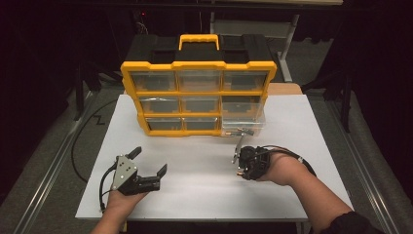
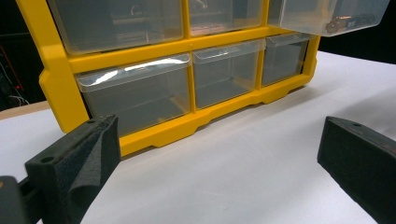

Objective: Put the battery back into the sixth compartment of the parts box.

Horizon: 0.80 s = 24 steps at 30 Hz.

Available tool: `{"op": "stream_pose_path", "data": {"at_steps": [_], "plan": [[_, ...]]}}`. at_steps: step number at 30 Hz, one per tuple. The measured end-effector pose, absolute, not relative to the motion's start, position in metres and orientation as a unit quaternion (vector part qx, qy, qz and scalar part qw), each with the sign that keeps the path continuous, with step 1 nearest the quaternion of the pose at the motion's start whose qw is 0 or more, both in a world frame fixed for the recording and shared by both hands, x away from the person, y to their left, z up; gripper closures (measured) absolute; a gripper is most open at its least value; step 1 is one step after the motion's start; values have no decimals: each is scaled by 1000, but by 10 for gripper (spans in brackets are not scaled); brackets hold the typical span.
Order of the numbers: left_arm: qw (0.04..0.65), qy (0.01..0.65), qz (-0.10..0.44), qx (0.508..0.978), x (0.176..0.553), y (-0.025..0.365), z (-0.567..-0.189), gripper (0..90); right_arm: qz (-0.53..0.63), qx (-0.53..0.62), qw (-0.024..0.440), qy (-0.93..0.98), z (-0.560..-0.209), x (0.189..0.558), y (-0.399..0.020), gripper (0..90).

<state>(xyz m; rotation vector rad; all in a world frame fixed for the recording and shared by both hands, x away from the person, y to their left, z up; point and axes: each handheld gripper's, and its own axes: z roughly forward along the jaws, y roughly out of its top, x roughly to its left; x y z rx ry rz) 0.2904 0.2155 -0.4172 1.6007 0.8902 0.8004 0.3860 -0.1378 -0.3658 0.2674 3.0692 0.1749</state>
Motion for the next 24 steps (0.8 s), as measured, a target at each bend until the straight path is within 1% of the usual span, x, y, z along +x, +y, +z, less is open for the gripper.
{"op": "stream_pose_path", "data": {"at_steps": [11, 14, 24], "plan": [[541, 374, 337, 674, 290, 216, -417, 4, 53, 89, 29, 994, -358, 385, -142, 787], [541, 374, 337, 674, 290, 216, -417, 4, 58, 85, 24, 994, -352, 385, -141, 787], [542, 374, 337, 673, 290, 216, -417, 5, 55, 85, 32, 994, -331, 386, -141, 786]]}}
